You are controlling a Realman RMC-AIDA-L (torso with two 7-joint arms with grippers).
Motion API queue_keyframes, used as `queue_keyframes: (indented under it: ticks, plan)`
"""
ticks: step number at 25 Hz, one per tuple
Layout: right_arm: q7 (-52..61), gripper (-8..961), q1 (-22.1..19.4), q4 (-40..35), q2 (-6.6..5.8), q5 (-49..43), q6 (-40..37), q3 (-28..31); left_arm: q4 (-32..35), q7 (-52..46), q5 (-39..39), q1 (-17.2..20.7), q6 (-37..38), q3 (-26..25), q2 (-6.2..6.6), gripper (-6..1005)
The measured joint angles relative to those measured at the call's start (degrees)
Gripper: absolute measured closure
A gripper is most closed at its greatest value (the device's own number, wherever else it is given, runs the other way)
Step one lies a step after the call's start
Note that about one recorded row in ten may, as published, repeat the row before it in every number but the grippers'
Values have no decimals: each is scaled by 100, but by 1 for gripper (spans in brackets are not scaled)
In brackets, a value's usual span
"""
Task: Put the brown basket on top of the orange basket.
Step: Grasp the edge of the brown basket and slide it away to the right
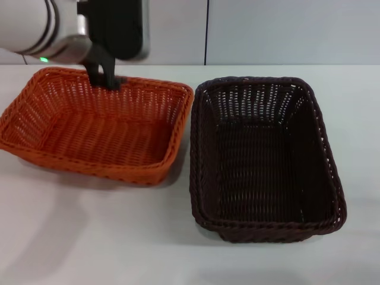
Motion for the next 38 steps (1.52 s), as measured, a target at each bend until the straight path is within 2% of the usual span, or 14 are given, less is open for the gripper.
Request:
queue_keyframes:
  ticks: [5,6,9,10,14,15,17,18,21,23,25,31,34,38]
  plan:
    - [0,129,-7,8,0,15,9,0,-1036,-546,5,973,1862,-123,-10,269]
    - [0,129,-8,8,0,17,9,0,-1250,-1083,-4,1632,3278,-13,-30,257]
    - [0,129,-8,1,0,19,-6,0,-1159,-2140,-45,2802,5890,412,-46,256]
    - [0,129,-3,-2,0,20,-7,0,-1053,-2376,-62,2996,6313,496,-46,255]
    - [0,129,89,-28,-12,7,12,0,205,-4503,-660,4222,10458,1005,-29,254]
    - [0,129,130,-34,-19,5,13,-1,205,-4503,-660,4222,10458,1005,-29,253]
    - [1,130,210,-43,-36,2,13,0,931,-5341,-989,4475,11788,1159,-25,252]
    - [1,130,243,-44,-40,0,14,0,931,-5341,-989,4475,11788,1159,-25,252]
    - [1,130,340,-68,-44,-7,14,-1,2395,-6627,-1185,4477,13408,1261,-37,251]
    - [2,129,384,-116,-48,-8,14,-1,2831,-6933,-1202,4418,13824,1265,-39,250]
    - [7,129,404,-208,-53,-25,40,-1,4787,-7376,-1202,3898,15016,1254,-31,250]
    - [88,129,380,-784,-137,-1081,324,134,7300,-7492,-1489,3187,15525,1202,-61,253]
    - [85,130,392,-1502,-361,-1726,-213,413,7792,-7479,-1555,3110,15578,1202,-75,254]
    - [33,130,359,-3074,-951,-2341,-2463,1077,7862,-7469,-1646,3214,15595,1203,-78,256]
